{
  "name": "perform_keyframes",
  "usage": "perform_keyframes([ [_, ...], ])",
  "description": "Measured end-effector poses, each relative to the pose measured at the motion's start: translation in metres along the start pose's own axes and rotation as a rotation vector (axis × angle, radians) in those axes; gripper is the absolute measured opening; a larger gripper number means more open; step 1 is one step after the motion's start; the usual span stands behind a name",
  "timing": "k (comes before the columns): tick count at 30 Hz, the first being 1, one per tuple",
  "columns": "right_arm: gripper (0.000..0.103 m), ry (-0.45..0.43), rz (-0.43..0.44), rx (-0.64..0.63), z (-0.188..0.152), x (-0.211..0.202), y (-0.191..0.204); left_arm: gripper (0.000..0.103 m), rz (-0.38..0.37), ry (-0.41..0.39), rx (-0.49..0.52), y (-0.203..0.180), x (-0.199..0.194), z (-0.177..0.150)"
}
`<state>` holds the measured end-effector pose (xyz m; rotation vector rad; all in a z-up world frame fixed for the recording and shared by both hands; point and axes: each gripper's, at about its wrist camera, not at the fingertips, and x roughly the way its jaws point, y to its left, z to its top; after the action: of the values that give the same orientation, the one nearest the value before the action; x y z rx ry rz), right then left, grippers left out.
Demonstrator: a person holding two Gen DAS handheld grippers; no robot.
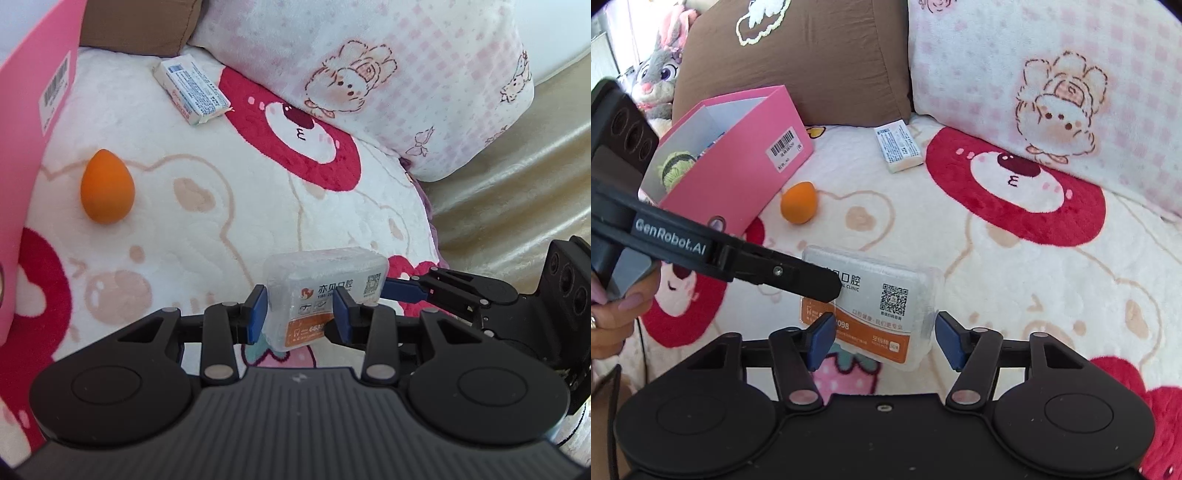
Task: Organize objects
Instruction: 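Lift the clear box with the left tool and carry it over the pink box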
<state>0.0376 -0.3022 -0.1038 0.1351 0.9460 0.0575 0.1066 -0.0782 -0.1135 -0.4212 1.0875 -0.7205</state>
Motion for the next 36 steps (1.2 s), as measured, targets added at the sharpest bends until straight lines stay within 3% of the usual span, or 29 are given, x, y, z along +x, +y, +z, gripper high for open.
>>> perform_keyframes([
  [4, 0.059, 0.003, 0.024, 0.06, 0.003, -0.011, 0.002, 0.037, -0.012, -0.006, -0.005, 0.0, -0.013, -0.005],
  [15, 0.059, 0.021, 0.04, 0.015, 0.005, -0.026, 0.033, 0.037, 0.008, -0.013, 0.037, -0.005, -0.053, -0.019],
  [36, 0.058, -0.041, 0.089, -0.045, 0.015, -0.063, 0.088, 0.035, 0.019, -0.092, 0.026, -0.009, -0.128, -0.041],
])
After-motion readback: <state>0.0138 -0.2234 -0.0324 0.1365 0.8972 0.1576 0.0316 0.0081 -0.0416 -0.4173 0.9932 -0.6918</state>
